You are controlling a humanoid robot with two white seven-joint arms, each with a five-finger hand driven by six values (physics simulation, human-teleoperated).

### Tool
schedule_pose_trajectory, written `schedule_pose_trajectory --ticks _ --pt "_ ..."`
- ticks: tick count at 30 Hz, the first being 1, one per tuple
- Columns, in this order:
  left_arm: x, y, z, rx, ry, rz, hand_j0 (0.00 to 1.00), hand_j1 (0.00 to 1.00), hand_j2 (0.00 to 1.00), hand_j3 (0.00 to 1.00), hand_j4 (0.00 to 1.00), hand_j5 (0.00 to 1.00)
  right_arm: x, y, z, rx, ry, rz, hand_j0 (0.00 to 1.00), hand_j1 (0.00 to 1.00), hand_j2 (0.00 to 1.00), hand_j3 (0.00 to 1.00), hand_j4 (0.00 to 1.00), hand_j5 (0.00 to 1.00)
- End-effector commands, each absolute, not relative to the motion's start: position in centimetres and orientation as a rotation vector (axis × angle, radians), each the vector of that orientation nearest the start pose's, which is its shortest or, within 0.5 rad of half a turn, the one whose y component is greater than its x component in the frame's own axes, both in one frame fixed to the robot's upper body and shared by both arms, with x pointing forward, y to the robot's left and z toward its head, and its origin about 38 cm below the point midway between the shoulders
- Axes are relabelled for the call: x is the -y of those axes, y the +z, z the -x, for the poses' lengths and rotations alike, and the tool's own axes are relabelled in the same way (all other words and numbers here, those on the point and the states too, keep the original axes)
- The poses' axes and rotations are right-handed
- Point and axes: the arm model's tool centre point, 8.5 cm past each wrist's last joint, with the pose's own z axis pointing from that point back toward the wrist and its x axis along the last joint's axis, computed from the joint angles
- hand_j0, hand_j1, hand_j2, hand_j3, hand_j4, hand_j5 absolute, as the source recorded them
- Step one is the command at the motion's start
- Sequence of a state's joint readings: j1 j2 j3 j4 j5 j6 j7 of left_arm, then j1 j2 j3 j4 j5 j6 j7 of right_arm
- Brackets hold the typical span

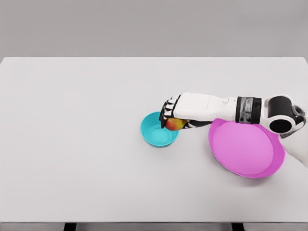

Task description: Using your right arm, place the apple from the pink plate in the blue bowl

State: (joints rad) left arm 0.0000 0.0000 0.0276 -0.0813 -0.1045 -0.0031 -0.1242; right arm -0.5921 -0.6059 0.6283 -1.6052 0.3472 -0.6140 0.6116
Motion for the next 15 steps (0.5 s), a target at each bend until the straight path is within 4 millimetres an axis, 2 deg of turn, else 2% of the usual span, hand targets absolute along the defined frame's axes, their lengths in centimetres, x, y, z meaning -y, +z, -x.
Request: schedule_pose_trajectory --ticks 1,7,15 --pt "-26.2 -26.3 -2.8 0.076 -0.085 0.032 1.00 1.00 1.00 1.00 1.00 1.00 17.4 19.9 -39.7 -2.149 -2.792 -0.064 0.53 0.53 0.53 0.53 0.53 0.53" --pt "-26.2 -26.3 -2.8 0.076 -0.085 0.032 1.00 1.00 1.00 1.00 1.00 1.00 16.0 19.6 -39.5 -2.106 -2.788 -0.048 0.53 0.53 0.53 0.53 0.53 0.53" --pt "-26.2 -26.3 -2.8 0.076 -0.085 0.032 1.00 1.00 1.00 1.00 1.00 1.00 15.5 19.8 -39.9 -2.063 -2.795 -0.076 0.55 0.55 0.55 0.55 0.55 0.55"
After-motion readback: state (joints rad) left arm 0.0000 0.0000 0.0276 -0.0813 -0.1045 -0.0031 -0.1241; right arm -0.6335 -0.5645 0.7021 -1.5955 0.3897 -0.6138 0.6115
